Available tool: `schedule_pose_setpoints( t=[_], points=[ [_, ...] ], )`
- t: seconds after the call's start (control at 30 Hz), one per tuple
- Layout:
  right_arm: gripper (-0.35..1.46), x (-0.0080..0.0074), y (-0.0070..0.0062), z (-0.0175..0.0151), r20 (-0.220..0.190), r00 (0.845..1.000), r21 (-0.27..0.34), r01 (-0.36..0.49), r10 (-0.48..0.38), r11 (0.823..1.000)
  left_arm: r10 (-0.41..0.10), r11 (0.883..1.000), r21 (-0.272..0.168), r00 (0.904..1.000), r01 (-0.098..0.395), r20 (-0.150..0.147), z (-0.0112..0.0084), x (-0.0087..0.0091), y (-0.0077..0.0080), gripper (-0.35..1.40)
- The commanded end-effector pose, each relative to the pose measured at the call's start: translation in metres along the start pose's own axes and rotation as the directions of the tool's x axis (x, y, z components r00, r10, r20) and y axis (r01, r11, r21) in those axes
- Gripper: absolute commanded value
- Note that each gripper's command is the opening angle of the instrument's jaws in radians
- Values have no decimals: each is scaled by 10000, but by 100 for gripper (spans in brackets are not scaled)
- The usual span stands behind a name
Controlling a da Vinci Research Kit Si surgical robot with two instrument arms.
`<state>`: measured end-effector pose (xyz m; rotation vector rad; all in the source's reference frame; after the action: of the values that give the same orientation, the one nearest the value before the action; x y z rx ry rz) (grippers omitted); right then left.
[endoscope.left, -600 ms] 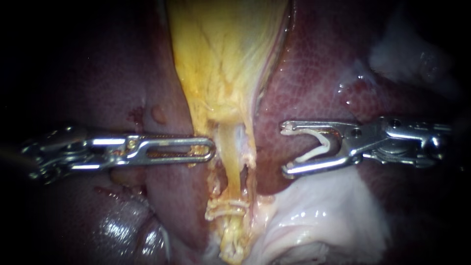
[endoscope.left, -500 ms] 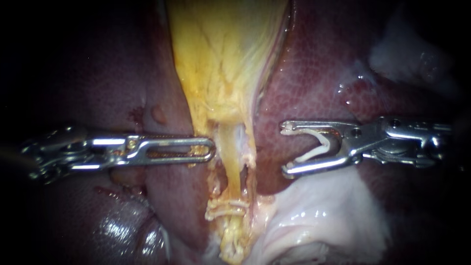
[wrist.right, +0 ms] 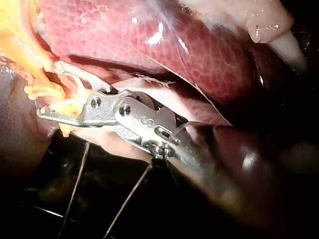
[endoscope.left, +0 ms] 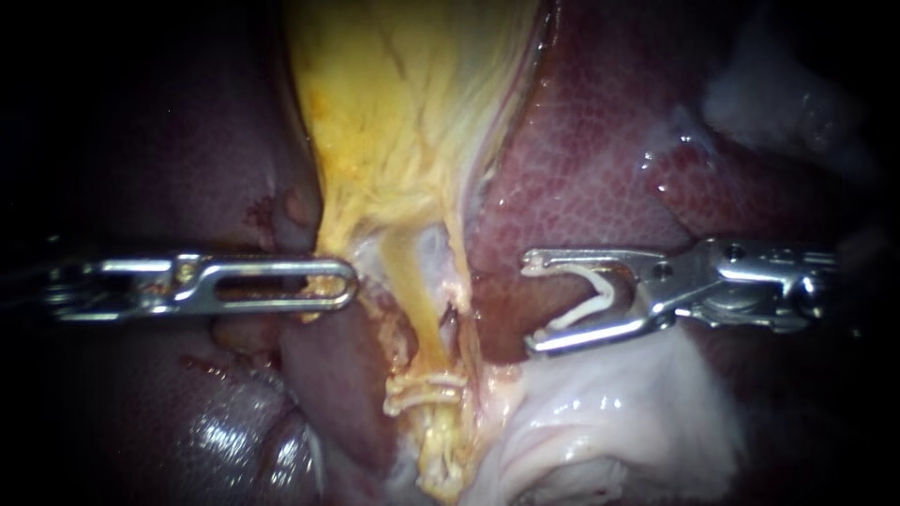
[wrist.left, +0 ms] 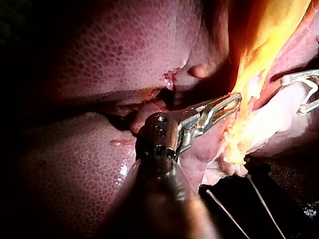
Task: Clipping third clip left tube
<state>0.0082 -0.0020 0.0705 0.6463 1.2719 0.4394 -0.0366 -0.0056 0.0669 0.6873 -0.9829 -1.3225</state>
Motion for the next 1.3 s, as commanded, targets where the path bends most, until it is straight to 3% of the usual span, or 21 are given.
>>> schedule_pose_setpoints(
  t=[0.03, 0.33, 0.6, 0.87, 0.97, 1.1, 1.3],
  points=[
    [60, -9, 1, 9, 54, 10000, 78, -55, 55, 10000, -12, 10000, 2, 10000, 12, 66, -3, -2, 1, -35],
    [60, -62, 8, 68, 274, 9983, 503, -534, 520, 9973, -31, 10000, -15, 9999, 31, 113, -7, -4, 3, -35],
    [60, -70, 22, 95, 299, 9978, 451, -605, 592, 9972, -31, 10000, -28, 9999, 31, 125, -7, -2, 1, -35],
    [60, -63, 23, 113, 354, 9962, 676, -822, 800, 9943, -30, 10000, -32, 9999, 30, 129, -7, -2, 1, -35],
    [60, -59, 20, 117, 170, 9950, 971, -995, 983, 9903, -28, 10000, -28, 9999, 29, 125, -7, -2, 2, -35],
    [60, -43, 15, 114, -323, 9914, 1523, -1207, 1270, 9809, -27, 10000, -26, 9999, 27, 123, -7, -3, 4, -35],
    [59, -18, 15, 107, -652, 9869, 1691, -1351, 1479, 9763, -23, 10000, -26, 9999, 23, 125, -7, -3, 6, -35]
  ],
)
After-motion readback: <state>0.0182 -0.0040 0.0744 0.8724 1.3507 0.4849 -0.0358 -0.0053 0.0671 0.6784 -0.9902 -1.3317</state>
